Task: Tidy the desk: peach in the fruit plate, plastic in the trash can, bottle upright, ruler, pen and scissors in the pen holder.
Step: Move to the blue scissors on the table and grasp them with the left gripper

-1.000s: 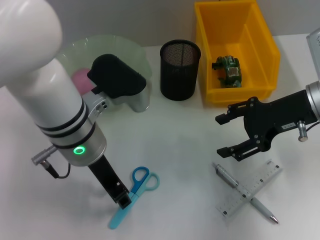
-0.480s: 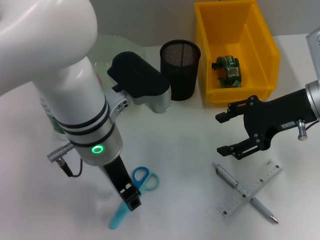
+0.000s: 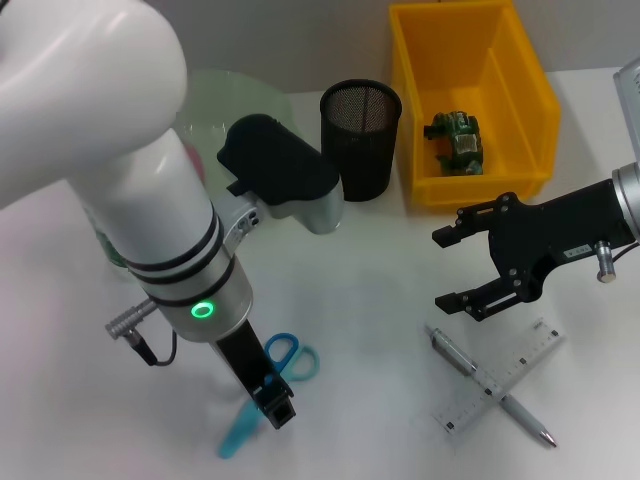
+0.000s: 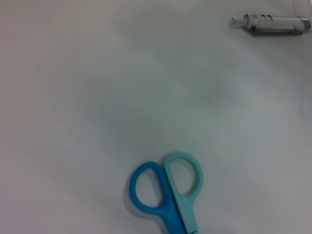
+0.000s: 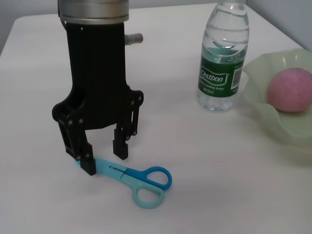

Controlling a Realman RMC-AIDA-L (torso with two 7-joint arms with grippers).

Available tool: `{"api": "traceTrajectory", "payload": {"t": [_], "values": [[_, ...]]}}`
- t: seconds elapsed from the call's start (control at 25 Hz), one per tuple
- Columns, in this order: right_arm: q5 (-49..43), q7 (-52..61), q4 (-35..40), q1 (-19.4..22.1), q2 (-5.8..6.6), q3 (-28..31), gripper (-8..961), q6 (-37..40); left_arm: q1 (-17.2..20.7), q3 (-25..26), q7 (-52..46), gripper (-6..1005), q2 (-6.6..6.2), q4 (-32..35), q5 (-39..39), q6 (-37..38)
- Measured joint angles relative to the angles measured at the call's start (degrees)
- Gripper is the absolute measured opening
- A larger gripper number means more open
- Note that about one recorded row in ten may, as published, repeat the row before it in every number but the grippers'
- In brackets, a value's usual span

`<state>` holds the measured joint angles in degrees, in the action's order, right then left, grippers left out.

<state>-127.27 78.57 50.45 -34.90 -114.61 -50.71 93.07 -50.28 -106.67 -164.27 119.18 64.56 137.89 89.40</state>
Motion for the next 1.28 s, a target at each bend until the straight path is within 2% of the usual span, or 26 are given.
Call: {"api": "traceTrajectory", "payload": {"t": [0.32, 1.28], "values": [[0.0, 0.0, 0.0, -0.1, 0.00, 0.0, 818, 0.0, 0.8, -1.4, 0.6, 479, 0.00, -0.9, -0.6, -1.7], [0.0, 0.2, 0.1, 0.0, 0.00, 0.0, 818, 0.0, 1.4, -0.9, -0.2, 465, 0.00, -2.4, 0.8, -2.9]]}}
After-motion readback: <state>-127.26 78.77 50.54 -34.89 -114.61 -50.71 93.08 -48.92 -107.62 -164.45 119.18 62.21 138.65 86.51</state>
